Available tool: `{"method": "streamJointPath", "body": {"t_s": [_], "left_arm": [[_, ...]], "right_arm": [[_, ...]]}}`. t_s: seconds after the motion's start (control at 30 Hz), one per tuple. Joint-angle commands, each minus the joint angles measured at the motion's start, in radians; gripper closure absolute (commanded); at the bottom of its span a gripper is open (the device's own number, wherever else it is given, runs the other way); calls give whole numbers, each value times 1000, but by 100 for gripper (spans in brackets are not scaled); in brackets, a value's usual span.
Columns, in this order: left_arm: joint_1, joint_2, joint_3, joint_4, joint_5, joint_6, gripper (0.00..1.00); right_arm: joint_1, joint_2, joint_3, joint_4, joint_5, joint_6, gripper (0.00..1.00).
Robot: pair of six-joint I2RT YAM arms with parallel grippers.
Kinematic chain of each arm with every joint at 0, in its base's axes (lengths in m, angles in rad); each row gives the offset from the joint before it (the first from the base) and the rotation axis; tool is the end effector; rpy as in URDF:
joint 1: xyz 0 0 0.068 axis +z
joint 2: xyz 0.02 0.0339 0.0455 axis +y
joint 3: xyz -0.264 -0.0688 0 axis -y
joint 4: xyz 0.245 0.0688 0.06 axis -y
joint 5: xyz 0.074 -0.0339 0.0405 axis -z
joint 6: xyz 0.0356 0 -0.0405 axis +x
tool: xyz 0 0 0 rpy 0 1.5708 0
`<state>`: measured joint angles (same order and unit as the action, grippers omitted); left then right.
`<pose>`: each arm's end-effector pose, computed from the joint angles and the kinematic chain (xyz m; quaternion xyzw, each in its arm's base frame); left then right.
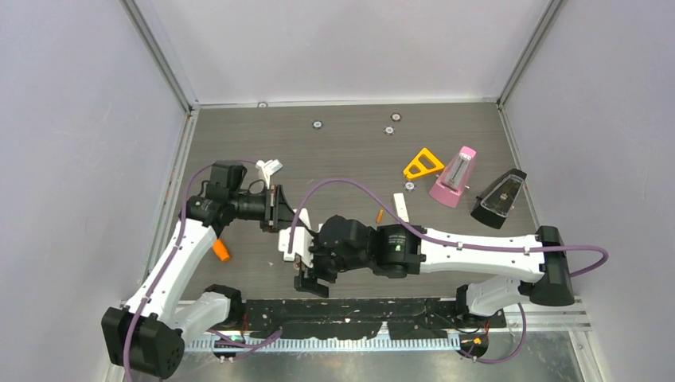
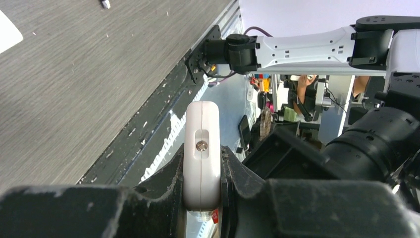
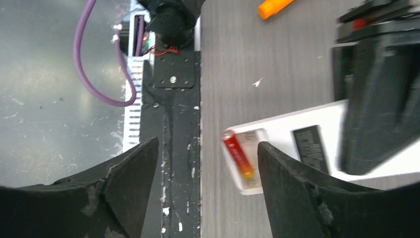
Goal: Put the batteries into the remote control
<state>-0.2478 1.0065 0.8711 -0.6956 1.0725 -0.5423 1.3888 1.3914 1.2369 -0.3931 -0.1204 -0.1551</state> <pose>0.1775 -0.0772 0.2957 0.0651 0.8199 -0.5593 0.1035 0.0533 0.3131 0.3379 -0.6282 0.6031 0.3255 0.3683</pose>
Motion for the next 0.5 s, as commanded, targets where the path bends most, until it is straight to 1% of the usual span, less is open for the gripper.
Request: {"method": "streamJointPath", "body": {"t_s": [0.0,0.13,0.17,0.23,0.27,0.4,0.47], "left_arm": [[-7,5,-3,-6,57,-20,100],[-7,9,-4,2,52,-22,100],[-7,9,-4,3,53,-22,100],[-7,10,-6,9,53,-26,100],[-7,9,-7,15,52,-30,100],[-7,4,-11,43,56,-52,100],[-7,4,-16,56,61,-65,100]], "right_arm": [[-14,-93,47,57,88,54,15],[-23,-144,32,76,82,129,2],[-28,-150,33,74,85,162,1],[-38,-163,36,68,95,226,1],[-42,-168,39,65,98,249,4],[-70,-178,29,52,100,414,5],[-100,-174,23,23,101,569,5]]}}
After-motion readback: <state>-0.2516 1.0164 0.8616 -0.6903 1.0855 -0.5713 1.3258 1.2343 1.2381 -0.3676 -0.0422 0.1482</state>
